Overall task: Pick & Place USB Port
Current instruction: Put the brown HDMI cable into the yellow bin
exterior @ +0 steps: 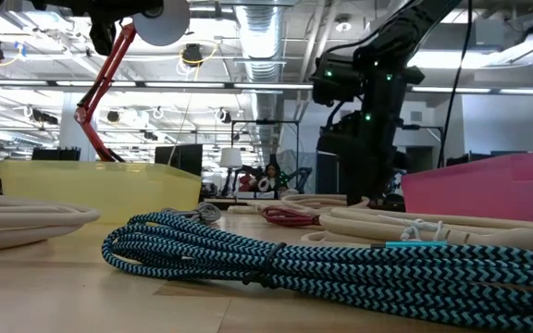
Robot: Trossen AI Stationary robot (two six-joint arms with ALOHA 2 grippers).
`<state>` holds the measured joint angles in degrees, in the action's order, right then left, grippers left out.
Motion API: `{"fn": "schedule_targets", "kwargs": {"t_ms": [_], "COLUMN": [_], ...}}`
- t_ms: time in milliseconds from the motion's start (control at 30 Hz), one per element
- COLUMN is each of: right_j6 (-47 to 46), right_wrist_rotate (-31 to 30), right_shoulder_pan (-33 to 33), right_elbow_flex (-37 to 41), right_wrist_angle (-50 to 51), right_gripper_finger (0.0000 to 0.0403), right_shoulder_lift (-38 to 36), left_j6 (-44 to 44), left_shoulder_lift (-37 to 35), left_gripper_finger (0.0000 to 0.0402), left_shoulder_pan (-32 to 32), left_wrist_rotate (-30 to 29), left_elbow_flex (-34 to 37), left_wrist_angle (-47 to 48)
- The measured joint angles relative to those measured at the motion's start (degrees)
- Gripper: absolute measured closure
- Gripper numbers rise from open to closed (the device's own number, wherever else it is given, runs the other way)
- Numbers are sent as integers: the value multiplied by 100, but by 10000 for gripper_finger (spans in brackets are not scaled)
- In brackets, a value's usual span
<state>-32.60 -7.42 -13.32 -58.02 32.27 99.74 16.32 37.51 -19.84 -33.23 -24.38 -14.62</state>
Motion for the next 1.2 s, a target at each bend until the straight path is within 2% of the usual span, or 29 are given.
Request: {"fn": "schedule_targets", "kwargs": {"t_ms": [133,200,367,567,900,1000,1200], "right_j6": [198,504,705,1004,1546,1769,2359], "right_wrist_rotate": [-11,49,431,413,-191,-187,-322], "right_shoulder_pan": [-4,-4,-40,-20,15,95,400], "right_elbow_flex": [0,-1,-263,-857,-1979,-2351,-2929], "right_wrist_angle": [-6,16,193,195,179,133,-142], "right_gripper_finger": [365,389,395,398,401,401,402], "right_shoulder_lift": [-22,-44,-53,-392,-1100,-1044,-605], "left_j6": [1,1,1,1,60,115,950], "left_shoulder_lift": [1,-1,1,-1,1,1,3], "left_gripper_finger": [392,392,392,392,390,383,346], "left_shoulder_pan": [0,-2,-2,-2,-2,48,390], "left_wrist_rotate": [0,0,0,0,0,2,82], "left_elbow_flex": [0,1,2,2,2,2,2], "left_wrist_angle": [3,-1,2,-1,1,2,1]}}
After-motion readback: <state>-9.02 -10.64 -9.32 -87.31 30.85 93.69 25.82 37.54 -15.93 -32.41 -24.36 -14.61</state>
